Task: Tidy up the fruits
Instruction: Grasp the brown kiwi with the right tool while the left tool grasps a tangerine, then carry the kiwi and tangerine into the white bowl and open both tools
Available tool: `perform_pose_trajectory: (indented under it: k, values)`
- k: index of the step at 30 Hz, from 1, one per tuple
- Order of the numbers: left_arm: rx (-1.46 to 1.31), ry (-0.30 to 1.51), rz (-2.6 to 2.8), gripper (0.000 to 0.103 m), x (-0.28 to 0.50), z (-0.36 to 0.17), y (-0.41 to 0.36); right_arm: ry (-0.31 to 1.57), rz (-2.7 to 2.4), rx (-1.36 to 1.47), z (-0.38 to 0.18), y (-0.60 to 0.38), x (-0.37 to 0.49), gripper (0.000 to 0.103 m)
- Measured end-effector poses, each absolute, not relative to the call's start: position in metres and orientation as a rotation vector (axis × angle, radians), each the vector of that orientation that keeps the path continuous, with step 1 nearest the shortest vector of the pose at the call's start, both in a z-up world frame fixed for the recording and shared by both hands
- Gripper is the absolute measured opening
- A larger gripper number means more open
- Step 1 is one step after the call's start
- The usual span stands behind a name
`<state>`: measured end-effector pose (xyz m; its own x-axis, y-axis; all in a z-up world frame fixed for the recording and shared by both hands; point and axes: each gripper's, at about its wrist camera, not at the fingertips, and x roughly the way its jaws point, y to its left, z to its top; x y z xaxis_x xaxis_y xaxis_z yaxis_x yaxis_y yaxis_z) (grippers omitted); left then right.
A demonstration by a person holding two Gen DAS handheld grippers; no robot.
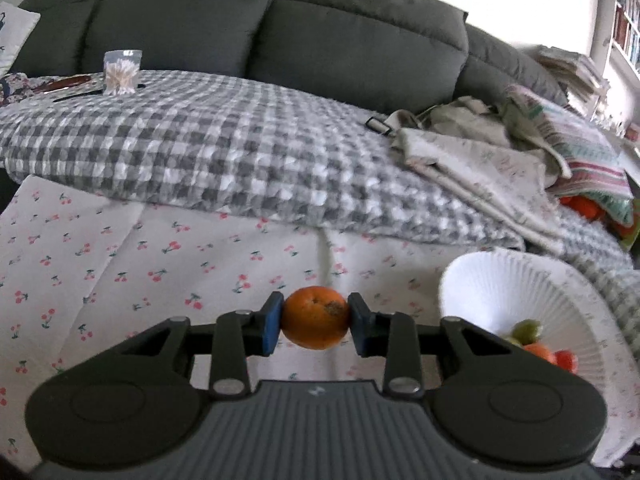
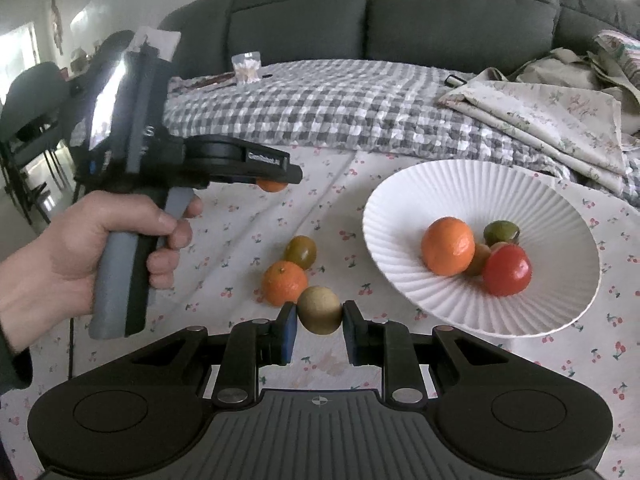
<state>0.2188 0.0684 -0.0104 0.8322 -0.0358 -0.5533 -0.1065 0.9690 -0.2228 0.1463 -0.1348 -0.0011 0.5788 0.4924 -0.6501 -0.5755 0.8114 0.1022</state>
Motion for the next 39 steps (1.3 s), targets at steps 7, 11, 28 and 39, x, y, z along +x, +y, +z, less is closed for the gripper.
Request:
perform_pose_trajectory:
  k: [7,11,28,39]
  values:
    - [-0.262,0.552,-0.009,0.033,0.213,0.012,0.051,0.679,0.584,-0.071,0.017,-0.155,0.155,0.023]
    - [-0.261,0.539,-0.053,0.033,0.21,0.022,0.034,0.656,0.547,-0.031,0.027,-0.173,0.163,0.023]
    - [-0.092,0.569,-0.249,0.033,0.202,0.007,-0.066,0.646,0.356,0.15,0.034,-0.25,0.205,0.023]
    - [0.091,0.544,-0.285,0.033,0.191,-0.006,-0.096,0.694,0.348,0.121,0.018,-0.245,0.212,0.023]
